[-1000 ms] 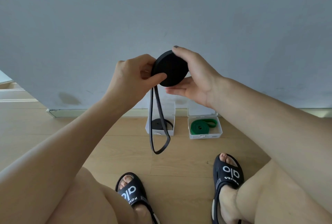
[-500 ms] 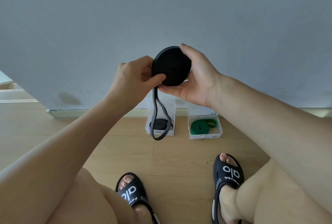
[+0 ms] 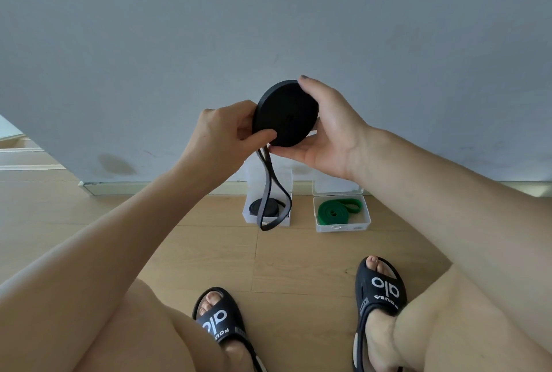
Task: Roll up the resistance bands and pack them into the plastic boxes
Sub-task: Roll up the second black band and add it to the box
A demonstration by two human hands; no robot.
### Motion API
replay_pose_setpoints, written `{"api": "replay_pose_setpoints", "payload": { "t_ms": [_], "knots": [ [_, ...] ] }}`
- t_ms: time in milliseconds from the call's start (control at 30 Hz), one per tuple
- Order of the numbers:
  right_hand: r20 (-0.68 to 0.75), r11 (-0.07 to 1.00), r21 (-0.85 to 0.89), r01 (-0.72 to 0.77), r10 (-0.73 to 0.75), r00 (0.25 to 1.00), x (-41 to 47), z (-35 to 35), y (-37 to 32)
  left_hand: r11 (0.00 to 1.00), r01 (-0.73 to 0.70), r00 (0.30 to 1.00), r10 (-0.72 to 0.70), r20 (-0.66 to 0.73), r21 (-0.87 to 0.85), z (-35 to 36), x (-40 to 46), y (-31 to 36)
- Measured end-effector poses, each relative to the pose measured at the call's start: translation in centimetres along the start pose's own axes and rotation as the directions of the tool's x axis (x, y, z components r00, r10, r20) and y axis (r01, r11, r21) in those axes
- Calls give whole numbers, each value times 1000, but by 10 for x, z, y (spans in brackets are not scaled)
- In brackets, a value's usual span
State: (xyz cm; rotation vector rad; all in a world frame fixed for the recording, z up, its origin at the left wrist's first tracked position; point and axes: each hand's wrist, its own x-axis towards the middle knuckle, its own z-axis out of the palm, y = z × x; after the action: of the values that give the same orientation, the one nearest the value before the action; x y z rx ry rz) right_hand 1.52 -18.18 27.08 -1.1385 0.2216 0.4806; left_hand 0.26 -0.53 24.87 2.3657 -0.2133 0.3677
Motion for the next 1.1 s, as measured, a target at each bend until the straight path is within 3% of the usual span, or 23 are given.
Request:
{"api": "replay_pose_setpoints", "payload": {
  "t_ms": [100,233,433,667,867,967,1100],
  "knots": [
    [41,999,-27,-45,46,998,2,-2,0,1000,15,1000,-15,7,1,-2,0,-2],
    [51,943,-333,20,-3,999,3,-1,3,1000,24,999,-24,24,2,-4,1,1],
    [105,980,-181,78,-60,993,8,-10,0,986,89,995,-82,56,-141,-8,1,-2],
    [89,982,-116,147,-137,987,17,-12,5,820,246,969,-203,140,-517,-8,3,-10],
    [35,982,-33,185,-184,982,21,-7,13,762,272,960,-254,116,-588,-6,3,-11],
    [14,981,-80,179,-179,984,24,-5,14,764,261,963,-249,102,-590,-10,4,-11],
    [48,931,-301,204,-199,979,26,-8,3,817,234,972,-198,125,-528,-20,4,-13]
  ]
}}
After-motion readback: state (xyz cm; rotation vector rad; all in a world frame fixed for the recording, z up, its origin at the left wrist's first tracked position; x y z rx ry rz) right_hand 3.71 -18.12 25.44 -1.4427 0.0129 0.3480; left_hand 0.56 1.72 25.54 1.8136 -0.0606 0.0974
